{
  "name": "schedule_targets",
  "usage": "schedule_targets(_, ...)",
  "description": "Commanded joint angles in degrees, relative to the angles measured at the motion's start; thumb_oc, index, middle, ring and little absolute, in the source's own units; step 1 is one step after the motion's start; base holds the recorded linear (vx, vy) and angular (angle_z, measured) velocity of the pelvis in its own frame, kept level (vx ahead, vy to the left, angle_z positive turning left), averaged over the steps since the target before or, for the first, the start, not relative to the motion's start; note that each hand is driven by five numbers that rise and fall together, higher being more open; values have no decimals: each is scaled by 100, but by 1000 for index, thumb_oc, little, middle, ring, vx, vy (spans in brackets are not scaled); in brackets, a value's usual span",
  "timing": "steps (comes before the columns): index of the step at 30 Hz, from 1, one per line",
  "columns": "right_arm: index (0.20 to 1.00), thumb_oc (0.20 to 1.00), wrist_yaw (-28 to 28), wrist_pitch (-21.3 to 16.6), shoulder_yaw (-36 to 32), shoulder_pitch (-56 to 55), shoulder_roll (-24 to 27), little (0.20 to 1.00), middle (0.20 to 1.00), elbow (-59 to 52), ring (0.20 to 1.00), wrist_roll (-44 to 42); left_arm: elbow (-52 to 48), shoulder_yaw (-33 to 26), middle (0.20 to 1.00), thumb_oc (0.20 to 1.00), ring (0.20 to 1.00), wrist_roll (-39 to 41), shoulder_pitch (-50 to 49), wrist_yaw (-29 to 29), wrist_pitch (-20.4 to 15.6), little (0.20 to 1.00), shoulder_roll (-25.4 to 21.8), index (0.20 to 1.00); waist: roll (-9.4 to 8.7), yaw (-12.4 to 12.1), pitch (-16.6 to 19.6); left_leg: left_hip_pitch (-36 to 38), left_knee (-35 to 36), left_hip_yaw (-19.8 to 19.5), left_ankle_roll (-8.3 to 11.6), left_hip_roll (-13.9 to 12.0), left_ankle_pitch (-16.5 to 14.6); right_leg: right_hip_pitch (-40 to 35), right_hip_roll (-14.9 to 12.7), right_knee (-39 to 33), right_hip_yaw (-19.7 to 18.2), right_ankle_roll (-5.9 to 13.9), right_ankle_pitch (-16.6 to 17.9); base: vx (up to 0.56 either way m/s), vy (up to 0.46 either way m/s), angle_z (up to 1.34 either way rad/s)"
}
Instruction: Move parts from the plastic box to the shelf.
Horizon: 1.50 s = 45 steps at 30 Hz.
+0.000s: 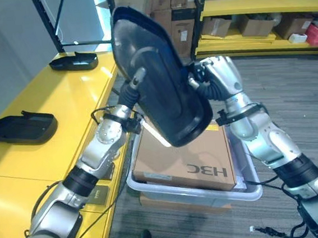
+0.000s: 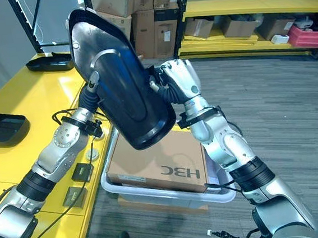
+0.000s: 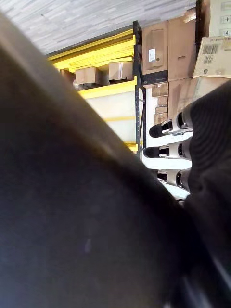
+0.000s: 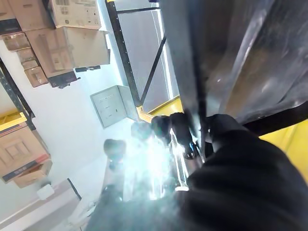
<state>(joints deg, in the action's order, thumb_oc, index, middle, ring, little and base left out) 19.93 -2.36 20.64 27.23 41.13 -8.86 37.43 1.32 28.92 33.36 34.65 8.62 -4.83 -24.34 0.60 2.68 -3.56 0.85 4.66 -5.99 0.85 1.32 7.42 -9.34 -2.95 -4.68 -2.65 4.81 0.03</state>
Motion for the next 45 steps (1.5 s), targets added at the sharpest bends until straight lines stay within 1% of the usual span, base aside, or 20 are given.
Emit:
schedule_targets(1,200,200,-152,-720,652,700,-351,200,200,-639,200,-264,464,399,200,200,200,-431,653,-98,-172,200,300,200,-237,-167,416,170,34,-157,177,-274,-574,261,-210,65,20,281,-109,0,0,0)
schedule_targets(6,200,200,-214,-837,797,804,-419,200,200,-718,200,-507,411,512,200,200,200,-1060,703,-185,-164,200,61,200,-239,-189,412,175,34,-157,172,-273,-572,258,-219,72,45,289,-108,0,0,0)
schedule_targets(9,200,200,-253,-899,859,857,-406,200,200,-738,200,-647,360,668,200,200,200,-1349,750,-348,-165,200,-55,200,-232,-193,412,174,34,-162,171,-269,-571,258,-220,81,43,291,-116,0,0,0)
schedule_targets(12,200,200,-303,-1010,936,908,-418,200,200,-823,200,-926,223,883,200,200,200,-1492,827,-514,-232,200,-183,200,-227,-186,411,181,34,-152,163,-263,-573,262,-229,81,36,300,-110,0,0,0)
schedule_targets(15,200,200,-317,-1035,977,933,-421,200,200,-844,200,-1002,203,965,200,200,200,-1392,752,-562,-251,200,-170,200,-225,-186,409,195,34,-143,160,-262,-578,250,-232,87,27,302,-114,0,0,0)
schedule_targets(18,200,200,-315,-1064,1004,955,-380,200,200,-912,200,-1047,202,983,200,200,200,-1531,645,-514,-248,200,-138,200,-231,-193,409,206,34,-136,159,-262,-586,248,-232,98,27,303,-117,0,0,0)
schedule_targets(21,200,200,-300,-1102,1014,925,-366,200,200,-1006,200,-1054,255,816,200,200,200,-1891,377,-284,-245,200,-42,200,-247,-216,401,206,34,-135,161,-263,-586,244,-232,93,33,299,-118,0,0,0)
schedule_targets(22,200,200,-296,-1114,1001,896,-363,200,200,-1032,200,-1037,285,728,200,200,200,-2155,292,-176,-216,200,-13,200,-253,-224,398,204,34,-136,161,-264,-586,247,-232,95,36,297,-119,0,0,0)
schedule_targets(24,200,200,-237,-1159,915,783,-381,200,200,-1095,200,-981,265,497,200,200,200,-3237,185,158,-182,200,-87,200,-270,-249,379,200,34,-142,161,-264,-587,254,-227,99,32,285,-126,0,0,0)
schedule_targets(25,200,200,-234,-1211,866,712,-395,200,200,-1130,200,-1019,200,435,200,200,200,-3716,153,313,-234,200,-147,200,-281,-258,370,197,34,-143,162,-266,-586,252,-224,99,34,279,-132,0,0,0)
schedule_targets(26,200,200,-155,-1318,779,585,-459,200,200,-1226,200,-1137,124,242,200,200,200,-4204,-82,558,-308,200,-162,200,-300,-278,346,196,34,-136,167,-277,-585,251,-221,95,33,268,-140,0,0,0)
schedule_targets(27,200,200,-107,-1351,754,537,-476,200,200,-1267,200,-1160,134,212,200,200,200,-4422,-143,636,-305,200,-164,200,-304,-277,338,193,34,-133,169,-280,-585,252,-219,95,33,266,-144,0,0,0)
schedule_targets(31,200,200,2,-1434,690,397,-431,200,200,-1394,200,-1212,201,139,200,200,200,-4713,-372,708,-373,200,-150,200,-319,-279,321,199,34,-116,170,-283,-591,263,-219,101,22,263,-143,0,0,0)
schedule_targets(37,200,200,32,-1468,700,353,-399,200,200,-1450,200,-1290,81,20,200,200,200,-4802,-553,832,-407,200,-196,200,-328,-292,326,208,34,-102,160,-283,-596,263,-214,106,7,264,-137,2,-1,-3)
schedule_targets(39,200,200,46,-1490,697,329,-411,200,200,-1465,200,-1327,32,-53,200,200,200,-4829,-634,946,-428,200,-182,200,-334,-294,330,210,34,-100,158,-282,-598,262,-213,106,3,262,-140,2,0,-2)
schedule_targets(42,200,200,106,-1519,650,144,-474,200,200,-1438,200,-1438,-16,-318,200,200,200,-4901,-844,1288,-422,200,-106,200,-349,-295,319,214,34,-90,162,-286,-599,266,-213,108,0,258,-143,0,0,0)
schedule_targets(43,464,464,106,-1519,651,140,-474,464,464,-1439,464,-1438,-19,-318,200,200,200,-4903,-850,1290,-421,200,-106,200,-349,-294,322,214,34,-91,162,-286,-599,265,-213,108,0,258,-142,0,0,0)
schedule_targets(44,1000,1000,111,-1535,616,-4,-515,1000,1000,-1389,1000,-1536,-31,-448,200,200,200,-4967,-944,1419,-396,200,-104,200,-355,-289,316,218,34,-81,163,-286,-605,265,-212,109,-1,255,-147,0,0,0)
schedule_targets(45,1000,1000,31,-1528,603,-101,-507,1000,1000,-1360,1000,-1640,-56,-528,200,200,200,-4983,-995,1448,-395,200,-112,200,-356,-286,317,220,34,-78,164,-287,-607,264,-213,111,-2,253,-150,0,0,0)
